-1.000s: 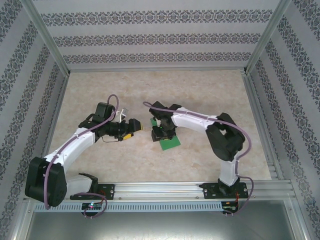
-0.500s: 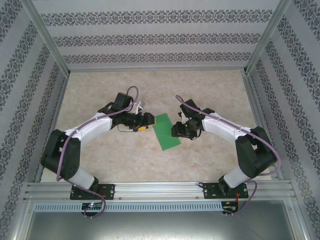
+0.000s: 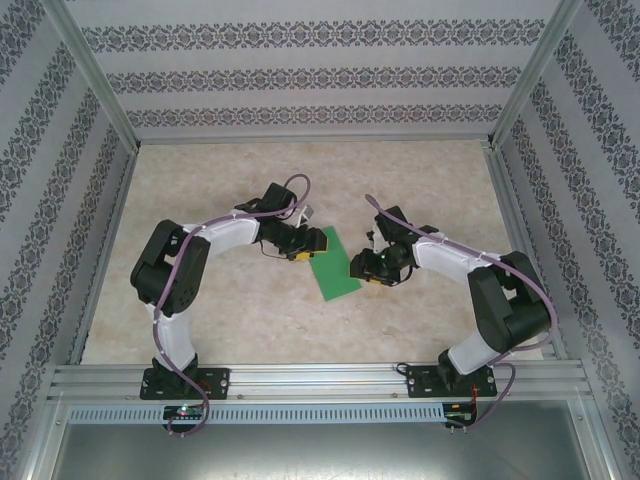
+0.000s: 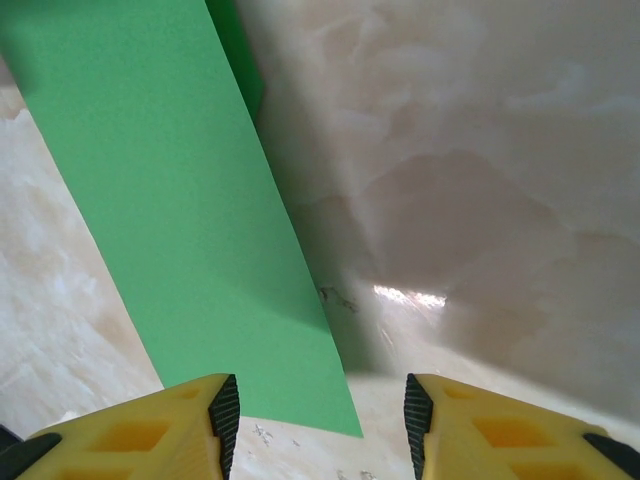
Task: Fold a paper plane with a square sheet of paper (pick it up from the middle)
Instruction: Third fold the triangle at the center of the table.
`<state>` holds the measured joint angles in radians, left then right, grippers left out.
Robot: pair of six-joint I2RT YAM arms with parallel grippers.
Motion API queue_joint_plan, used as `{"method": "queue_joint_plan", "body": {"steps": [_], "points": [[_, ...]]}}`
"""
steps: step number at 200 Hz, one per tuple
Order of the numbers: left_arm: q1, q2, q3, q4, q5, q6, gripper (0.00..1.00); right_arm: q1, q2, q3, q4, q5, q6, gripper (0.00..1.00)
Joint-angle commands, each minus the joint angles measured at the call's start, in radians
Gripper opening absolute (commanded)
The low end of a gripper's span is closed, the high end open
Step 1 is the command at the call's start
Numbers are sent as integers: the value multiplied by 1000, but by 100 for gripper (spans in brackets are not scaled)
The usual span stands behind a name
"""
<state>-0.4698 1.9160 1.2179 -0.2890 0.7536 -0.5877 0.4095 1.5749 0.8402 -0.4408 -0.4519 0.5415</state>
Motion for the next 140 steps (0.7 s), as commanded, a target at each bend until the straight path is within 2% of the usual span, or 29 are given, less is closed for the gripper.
{"method": "queue_joint_plan", "body": {"steps": [1, 30, 61, 140], "points": [[-16, 34, 37, -42, -13, 52, 56, -10, 35, -14, 39, -56, -26, 49], [-18, 68, 46, -56, -21, 70, 56, -15, 71, -6, 43, -59, -34, 49], [-18, 90, 49, -67, -26, 81, 56, -13, 76, -10, 78, -121, -25, 46], [-18, 98, 43, -85, -33, 101, 56, -15, 21, -41, 124, -196, 9, 39]]}}
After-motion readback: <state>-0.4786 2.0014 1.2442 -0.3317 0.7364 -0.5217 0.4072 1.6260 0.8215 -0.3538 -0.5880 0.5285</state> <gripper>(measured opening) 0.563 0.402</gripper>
